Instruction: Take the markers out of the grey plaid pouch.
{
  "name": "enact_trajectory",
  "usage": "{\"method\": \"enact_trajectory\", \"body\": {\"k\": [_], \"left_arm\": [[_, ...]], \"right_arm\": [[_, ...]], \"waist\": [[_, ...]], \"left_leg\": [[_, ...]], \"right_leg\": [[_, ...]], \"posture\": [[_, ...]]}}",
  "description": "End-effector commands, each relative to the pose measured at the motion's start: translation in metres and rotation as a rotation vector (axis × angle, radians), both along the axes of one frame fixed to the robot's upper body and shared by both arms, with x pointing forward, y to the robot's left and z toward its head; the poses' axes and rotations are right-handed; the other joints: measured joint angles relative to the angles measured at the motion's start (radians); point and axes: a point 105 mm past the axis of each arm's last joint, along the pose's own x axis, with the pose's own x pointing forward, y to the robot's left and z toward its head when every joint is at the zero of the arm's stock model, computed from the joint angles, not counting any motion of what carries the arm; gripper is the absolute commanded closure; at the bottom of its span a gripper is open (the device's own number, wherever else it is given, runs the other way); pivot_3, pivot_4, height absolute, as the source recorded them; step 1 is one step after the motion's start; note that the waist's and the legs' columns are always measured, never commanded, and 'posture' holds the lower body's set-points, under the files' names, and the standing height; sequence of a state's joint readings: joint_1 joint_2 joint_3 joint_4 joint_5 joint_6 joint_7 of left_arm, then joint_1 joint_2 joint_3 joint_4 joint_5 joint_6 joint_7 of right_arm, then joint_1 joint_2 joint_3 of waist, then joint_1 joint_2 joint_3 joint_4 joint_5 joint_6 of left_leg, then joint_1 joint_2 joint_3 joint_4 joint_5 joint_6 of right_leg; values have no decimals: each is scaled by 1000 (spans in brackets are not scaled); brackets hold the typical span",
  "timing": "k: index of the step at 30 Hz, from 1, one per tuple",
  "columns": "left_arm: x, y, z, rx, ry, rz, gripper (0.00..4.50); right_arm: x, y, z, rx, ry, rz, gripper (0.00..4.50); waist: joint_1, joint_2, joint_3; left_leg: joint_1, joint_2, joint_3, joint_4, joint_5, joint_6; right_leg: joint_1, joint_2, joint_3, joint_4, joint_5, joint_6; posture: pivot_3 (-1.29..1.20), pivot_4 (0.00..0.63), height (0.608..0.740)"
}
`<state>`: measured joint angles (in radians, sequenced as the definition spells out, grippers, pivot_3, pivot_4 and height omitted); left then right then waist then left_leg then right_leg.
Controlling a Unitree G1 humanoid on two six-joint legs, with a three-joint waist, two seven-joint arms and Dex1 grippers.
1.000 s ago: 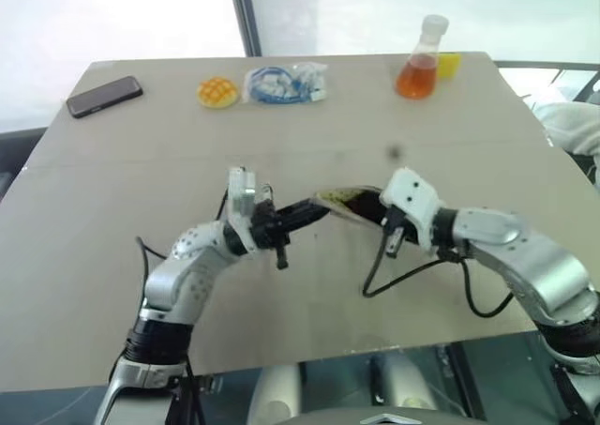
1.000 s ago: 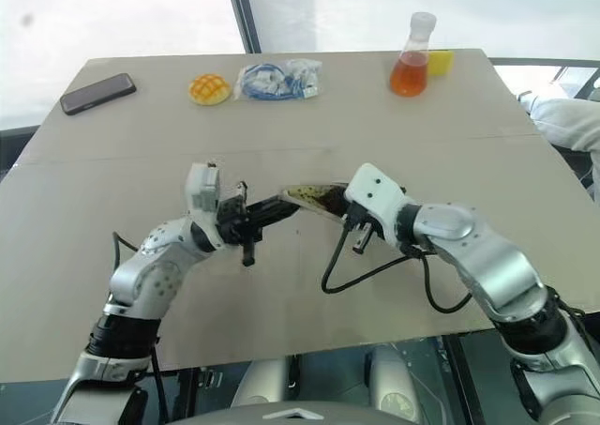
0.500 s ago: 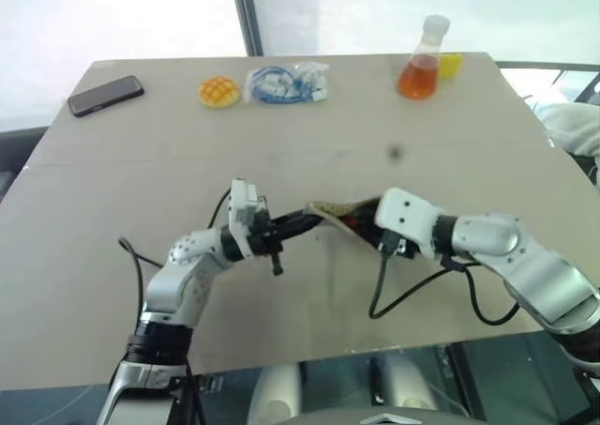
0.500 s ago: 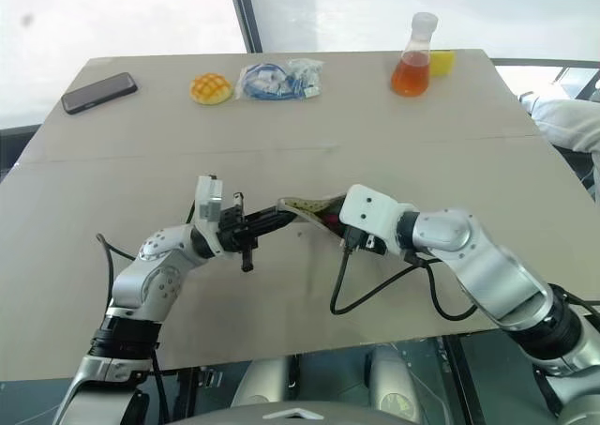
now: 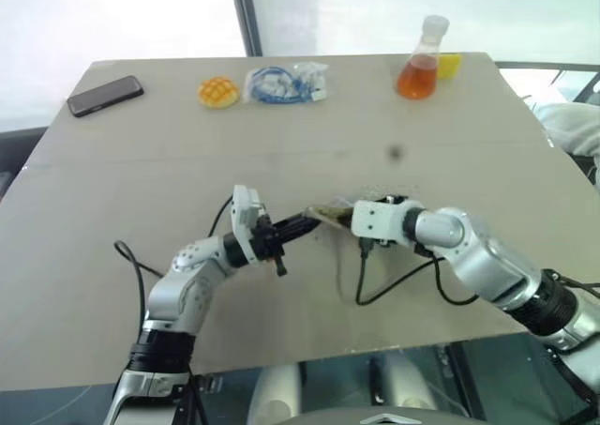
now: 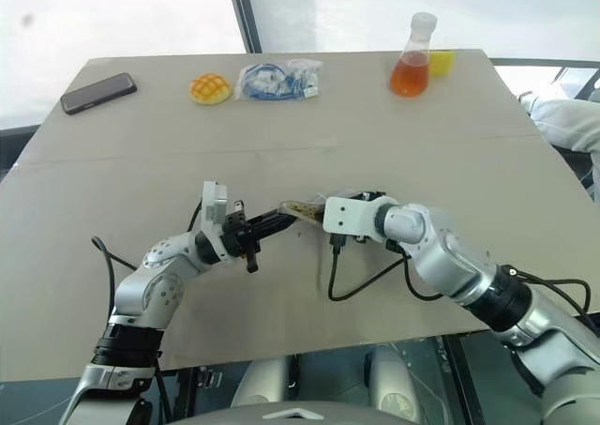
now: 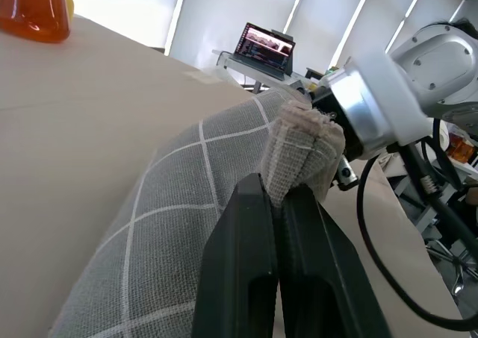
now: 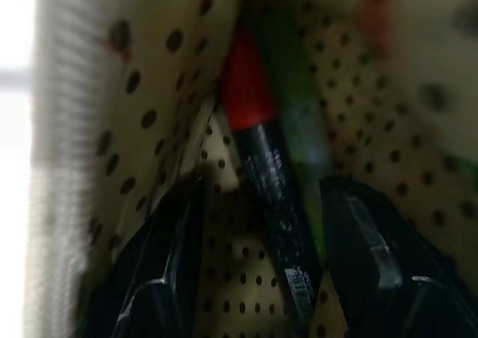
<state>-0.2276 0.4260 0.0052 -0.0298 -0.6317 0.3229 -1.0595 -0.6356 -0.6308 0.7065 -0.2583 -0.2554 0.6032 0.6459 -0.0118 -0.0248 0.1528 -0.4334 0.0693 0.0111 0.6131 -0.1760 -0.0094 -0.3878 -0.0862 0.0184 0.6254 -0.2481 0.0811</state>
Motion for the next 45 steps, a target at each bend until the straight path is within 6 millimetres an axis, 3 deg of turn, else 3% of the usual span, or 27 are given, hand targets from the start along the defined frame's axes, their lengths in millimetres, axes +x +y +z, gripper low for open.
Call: {"method": "enact_trajectory", "body": {"k": [1, 5, 7, 17, 22, 25, 26, 27, 30, 37, 40, 42, 43, 45], "left_arm": [[-1, 2, 15, -35, -56, 4, 4500], [0, 3, 14, -42, -53, 17, 4500], [1, 3, 13, -41, -51, 22, 4500], [9, 8, 10, -24, -67, 51, 4500], [12, 7, 9, -12, -80, 40, 4500], [13, 6, 10, -14, -84, 31, 4500], [13, 5, 11, -15, -84, 28, 4500], [13, 4, 11, -15, -83, 24, 4500], [12, 3, 9, -15, -72, 10, 4500], [8, 1, 7, -16, -49, -13, 4500], [3, -3, 4, -19, -45, -28, 4500], [2, -4, 4, -19, -46, -27, 4500], [3, -3, 3, -18, -49, -21, 4500], [5, -1, 3, -18, -53, 1, 4500]], "right_arm": [[10, -12, -16, -58, 7, -46, 2562], [10, -11, -7, 2, -4, -63, 4208], [8, -13, 1, 44, -8, -75, 4388], [-19, -19, 44, 237, 35, -75, 4388], [-21, -22, 53, 276, 30, -94, 4388], [-20, -18, 45, 240, 69, -68, 4388], [-18, -15, 42, 236, 71, -64, 3996], [-14, -12, 37, 203, 54, -54, 3882], [3, -3, 24, 141, -15, -59, 2705], [29, 13, 5, 60, -84, -52, 2705], [43, 19, -15, 41, -69, -74, 2705], [43, 20, -20, 38, -48, -69, 3256], [42, 20, -17, 54, -50, -67, 3746], [39, 20, -6, 106, -60, -71, 4246]], "waist": [[0, 0, 0], [0, -1, -1], [1, -1, -1], [2, -1, 0], [2, -1, 0], [2, -1, 0], [2, -1, 0], [1, -1, 0], [-2, -1, 0], [-1, -1, 0], [-4, -1, 0], [-5, -1, -1], [-5, -1, -1], [-5, -2, -2]], "left_leg": [[0, 0, 0, 0, 0, 0], [1, 0, 0, 0, 0, 0], [1, 0, 0, 0, 0, 0], [0, 0, 0, 0, 0, 0], [0, 0, 0, 0, 0, 0], [0, 0, 0, 0, 0, 0], [0, 0, 0, 0, 0, 0], [0, 0, 0, 0, 0, 0], [1, 0, 0, 0, 0, 0], [0, 1, 1, 0, 0, 0], [1, 1, 1, 0, 0, 0], [2, 2, 1, 0, 0, 0], [2, 2, 1, 0, 0, 0], [2, 3, 1, 0, 0, 0]], "right_leg": [[0, 0, 0, 0, 0, 0], [0, 0, 0, 1, 0, 0], [0, 0, 0, 1, 0, 0], [0, 0, 0, 1, 0, 0], [0, 0, 0, 0, 0, 0], [0, 0, 0, 0, 0, 0], [0, 0, 0, 0, 0, 0], [0, 0, 0, 0, 0, 0], [0, 0, 0, 1, 0, 0], [0, 1, 0, 1, 0, 0], [0, 1, 0, 1, 0, 0], [1, 1, 1, 1, 0, 0], [1, 2, 1, 1, 0, 0], [1, 2, 1, 2, 0, 0]], "posture": [[0, 150, 740], [0, 150, 740], [0, 150, 740], [0, 150, 740], [0, 150, 740], [0, 150, 740], [0, 150, 740], [0, 150, 740], [0, 150, 740], [0, 150, 740], [0, 150, 740], [0, 150, 740], [0, 150, 740], [0, 150, 740]]}}
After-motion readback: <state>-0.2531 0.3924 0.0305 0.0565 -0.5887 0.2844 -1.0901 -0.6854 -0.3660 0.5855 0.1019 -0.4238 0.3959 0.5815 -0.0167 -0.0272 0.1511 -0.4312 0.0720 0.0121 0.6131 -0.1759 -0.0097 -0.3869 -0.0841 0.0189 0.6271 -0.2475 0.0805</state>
